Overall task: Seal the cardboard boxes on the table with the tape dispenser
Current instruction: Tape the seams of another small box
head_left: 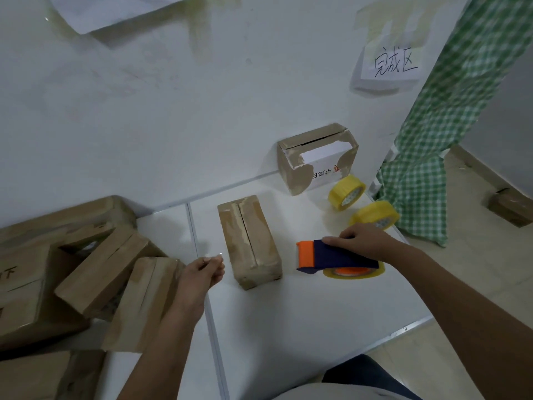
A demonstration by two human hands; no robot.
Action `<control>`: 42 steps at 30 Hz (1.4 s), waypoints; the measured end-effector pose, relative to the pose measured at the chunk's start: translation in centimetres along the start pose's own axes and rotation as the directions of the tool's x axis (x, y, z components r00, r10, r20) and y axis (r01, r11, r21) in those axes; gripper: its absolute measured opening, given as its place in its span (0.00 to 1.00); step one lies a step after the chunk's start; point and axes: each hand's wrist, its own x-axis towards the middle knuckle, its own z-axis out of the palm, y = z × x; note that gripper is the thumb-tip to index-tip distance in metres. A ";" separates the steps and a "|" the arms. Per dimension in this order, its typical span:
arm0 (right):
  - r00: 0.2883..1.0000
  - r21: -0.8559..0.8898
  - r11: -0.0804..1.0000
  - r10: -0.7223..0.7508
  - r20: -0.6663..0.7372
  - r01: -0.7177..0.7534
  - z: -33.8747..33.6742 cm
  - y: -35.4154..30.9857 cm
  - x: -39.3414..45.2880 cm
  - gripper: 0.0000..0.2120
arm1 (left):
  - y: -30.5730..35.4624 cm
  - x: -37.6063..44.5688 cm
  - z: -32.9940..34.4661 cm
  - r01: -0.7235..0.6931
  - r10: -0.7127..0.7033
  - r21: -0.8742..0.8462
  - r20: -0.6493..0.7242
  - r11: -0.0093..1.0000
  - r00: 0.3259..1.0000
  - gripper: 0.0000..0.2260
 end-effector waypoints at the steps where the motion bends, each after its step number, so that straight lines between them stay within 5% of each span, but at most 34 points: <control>1: 1.000 -0.030 0.999 -0.018 -0.022 0.017 0.2 0.0 0.3 0.35 | -0.7 -0.4 0.3 0.012 -0.012 -0.014 -0.038 1.000 0.999 0.05; 6: 0.997 -0.095 0.992 -0.080 -0.018 0.078 1.0 0.1 1.2 0.26 | -2.6 -1.1 1.0 0.044 -0.051 -0.041 -0.187 0.998 0.981 0.04; 19: 0.992 -0.203 0.974 -0.115 -0.049 0.103 0.5 0.6 3.2 0.26 | -3.1 -1.2 2.5 0.056 -0.069 -0.057 -0.261 0.997 0.963 0.01; 30: 0.990 -0.295 0.947 -0.139 -0.011 0.129 0.2 0.7 4.9 0.28 | -4.1 -1.3 4.2 0.116 -0.098 0.061 -0.245 0.991 0.965 0.18; 42: 0.995 -0.260 0.961 -0.094 0.012 0.094 1.7 1.2 5.6 0.26 | -2.9 0.2 3.4 0.147 -0.137 0.045 -0.183 0.988 0.973 0.15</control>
